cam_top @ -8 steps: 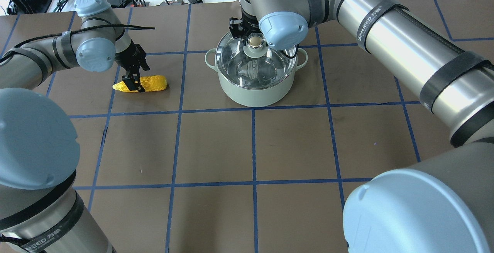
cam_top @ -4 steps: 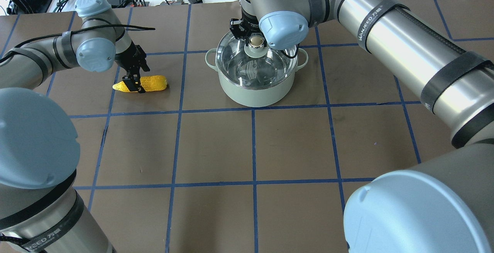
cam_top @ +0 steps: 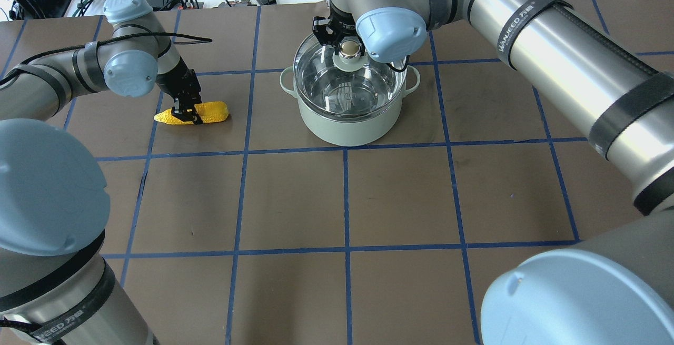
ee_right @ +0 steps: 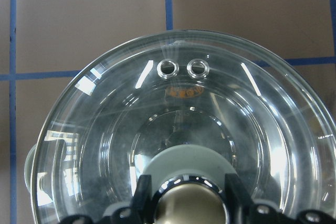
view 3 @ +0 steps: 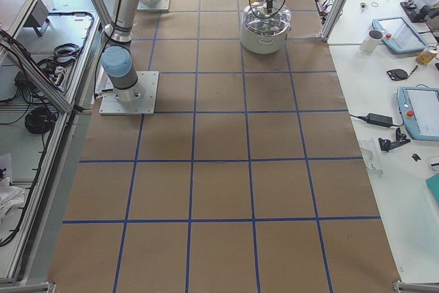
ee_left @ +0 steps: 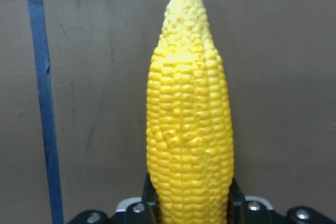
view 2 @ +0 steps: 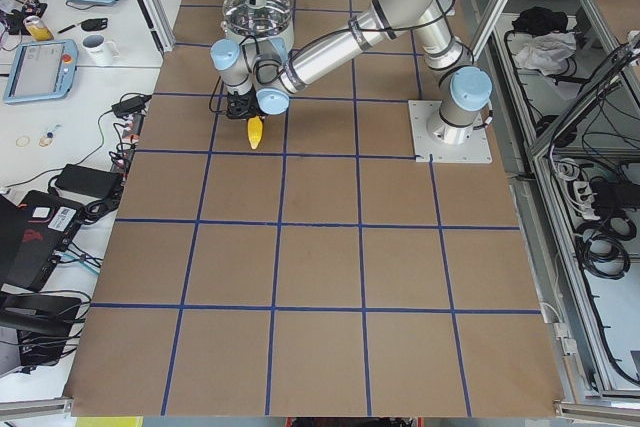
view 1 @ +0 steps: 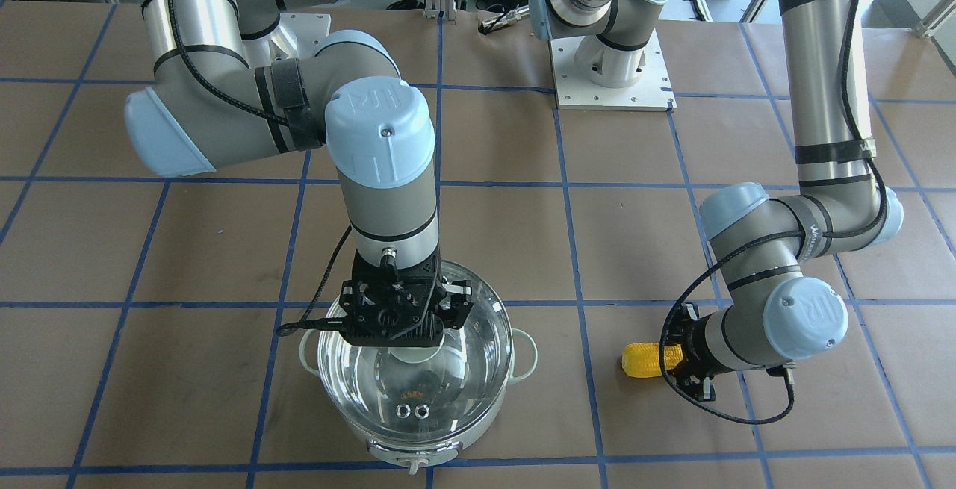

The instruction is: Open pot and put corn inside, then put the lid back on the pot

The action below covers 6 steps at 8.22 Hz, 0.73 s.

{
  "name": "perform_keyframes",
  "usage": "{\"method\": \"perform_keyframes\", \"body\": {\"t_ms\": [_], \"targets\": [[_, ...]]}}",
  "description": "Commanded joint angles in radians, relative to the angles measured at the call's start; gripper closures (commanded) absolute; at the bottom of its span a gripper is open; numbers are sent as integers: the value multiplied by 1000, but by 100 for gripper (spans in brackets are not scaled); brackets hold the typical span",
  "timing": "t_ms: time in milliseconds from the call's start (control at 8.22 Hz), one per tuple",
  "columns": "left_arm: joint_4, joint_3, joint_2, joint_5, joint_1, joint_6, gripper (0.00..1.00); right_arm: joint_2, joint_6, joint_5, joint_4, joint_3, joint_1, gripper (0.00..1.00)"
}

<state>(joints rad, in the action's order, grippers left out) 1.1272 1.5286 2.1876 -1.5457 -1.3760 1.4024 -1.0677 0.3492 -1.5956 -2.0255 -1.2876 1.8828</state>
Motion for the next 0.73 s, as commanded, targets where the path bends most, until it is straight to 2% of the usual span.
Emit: {"method": "perform_keyframes", "body": {"t_ms": [0, 243, 365, 608], "targets": [[42, -10, -23, -5, 0, 33, 100, -101, -36, -6, 95, -6, -25, 69], [72, -10, -87, -16, 0, 50, 100, -213, -87, 3, 198, -37, -83, 69], [66, -18, -106, -33, 0, 75, 100, -266, -134, 20, 209, -74, -118, 68], [71, -79, -118, -31, -1, 112, 100, -387, -212, 60, 270, -142, -200, 69]]}}
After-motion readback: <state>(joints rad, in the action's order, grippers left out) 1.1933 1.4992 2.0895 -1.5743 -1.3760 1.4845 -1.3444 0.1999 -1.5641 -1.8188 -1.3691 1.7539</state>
